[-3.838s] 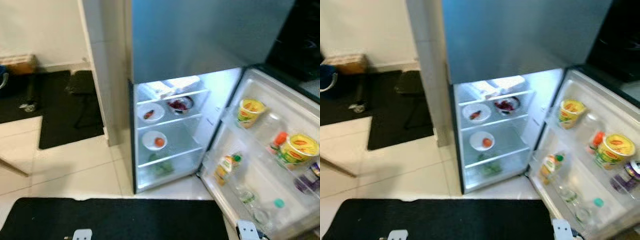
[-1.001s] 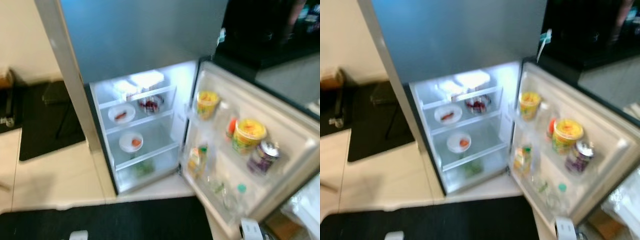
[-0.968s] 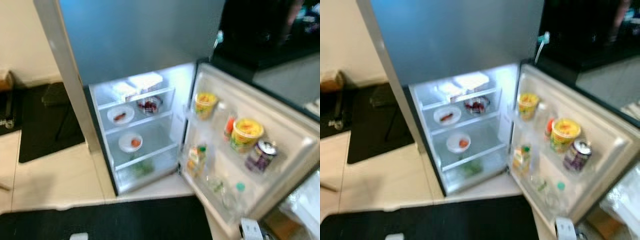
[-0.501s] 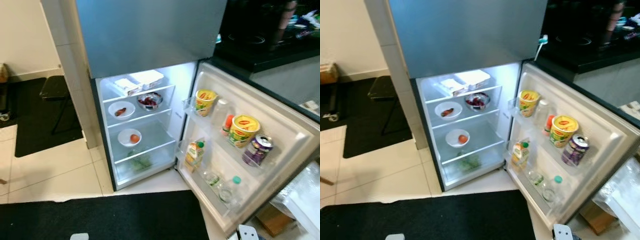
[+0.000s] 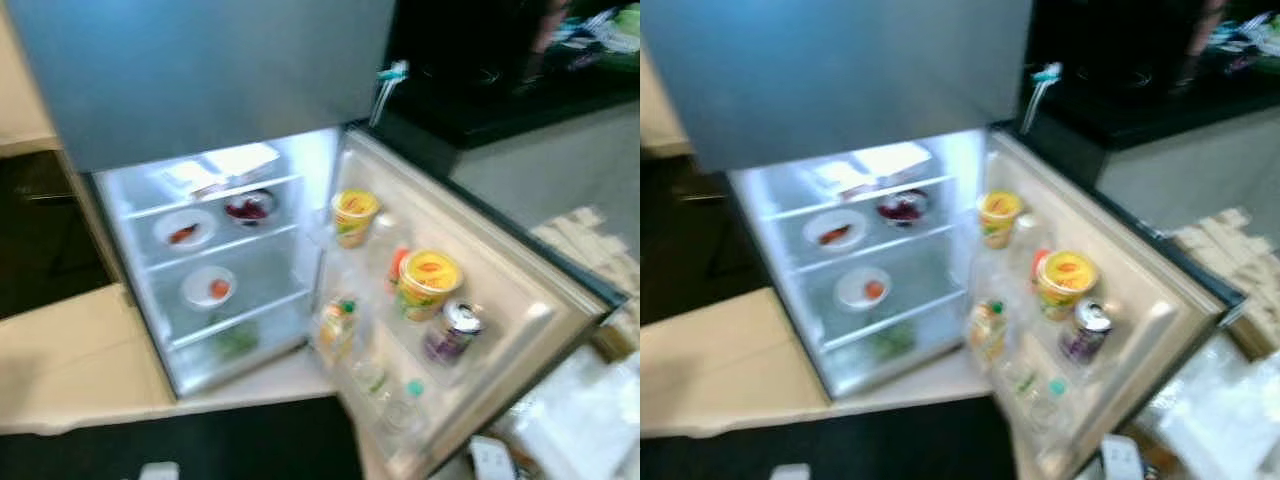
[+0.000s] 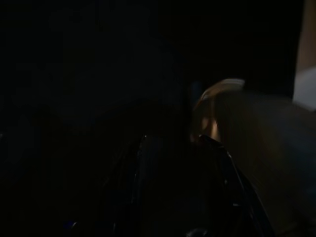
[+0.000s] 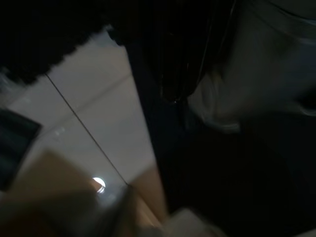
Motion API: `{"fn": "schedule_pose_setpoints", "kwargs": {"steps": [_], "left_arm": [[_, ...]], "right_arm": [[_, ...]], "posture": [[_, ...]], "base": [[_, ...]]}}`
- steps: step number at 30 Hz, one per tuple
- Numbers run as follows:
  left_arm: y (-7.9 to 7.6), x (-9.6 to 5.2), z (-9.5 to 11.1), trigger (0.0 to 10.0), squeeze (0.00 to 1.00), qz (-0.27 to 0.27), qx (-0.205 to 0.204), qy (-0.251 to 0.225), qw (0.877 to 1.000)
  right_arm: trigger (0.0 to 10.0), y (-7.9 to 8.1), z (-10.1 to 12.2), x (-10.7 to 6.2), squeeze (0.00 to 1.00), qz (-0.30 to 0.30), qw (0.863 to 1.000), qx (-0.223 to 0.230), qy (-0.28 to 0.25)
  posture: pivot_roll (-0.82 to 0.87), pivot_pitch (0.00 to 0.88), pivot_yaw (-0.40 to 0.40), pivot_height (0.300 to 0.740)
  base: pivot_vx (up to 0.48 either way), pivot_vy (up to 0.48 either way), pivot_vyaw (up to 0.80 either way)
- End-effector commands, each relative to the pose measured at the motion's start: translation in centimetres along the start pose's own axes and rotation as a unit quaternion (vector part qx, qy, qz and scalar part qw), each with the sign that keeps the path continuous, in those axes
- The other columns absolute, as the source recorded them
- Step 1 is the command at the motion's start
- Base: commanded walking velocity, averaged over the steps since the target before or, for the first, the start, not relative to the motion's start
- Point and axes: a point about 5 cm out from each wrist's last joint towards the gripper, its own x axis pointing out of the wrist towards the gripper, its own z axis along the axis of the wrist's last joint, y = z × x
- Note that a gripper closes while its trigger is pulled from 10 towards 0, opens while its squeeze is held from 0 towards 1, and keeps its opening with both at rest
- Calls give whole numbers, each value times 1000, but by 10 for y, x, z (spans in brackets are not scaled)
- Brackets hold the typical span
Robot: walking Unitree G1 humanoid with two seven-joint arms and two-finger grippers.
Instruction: Restocking fridge
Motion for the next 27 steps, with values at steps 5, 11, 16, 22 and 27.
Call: {"fn": "schedule_pose_setpoints", "kwargs": {"steps": [5, 11, 16, 22, 27], "left_arm": [[0, -1, -6, 10000, 0, 2, -3, 12, 1000], [-1, -1, -7, 10000, 0, -3, -2, 12, 1000], [-2, -2, -7, 10000, 0, -15, 2, 13, 1000], [-1, -2, -8, 10000, 0, -10, -4, 12, 1000], [0, -2, -7, 10000, 0, -6, -8, 8, 1000]], "right_arm": [[10000, -1, 5, 0, 0, -2, 1000, 7, -8], [10000, -2, 4, 0, 0, -4, 1000, 10, -8], [10000, -12, 3, -3, 0, -28, 999, 14, -9], [10000, -29, 4, -8, 0, -77, 997, 24, -10], [10000, -49, 12, -15, 0, -132, 989, 51, -33]], "posture": [[-31, 0, -20, 740], [-31, 0, -20, 740], [-32, 0, -21, 740], [-32, 0, -21, 740], [-31, 0, -20, 740]], "base": [[0, 0, 0], [0, 0, 0], [0, -384, 0], [0, -452, 0], [0, 0, 0]]}}
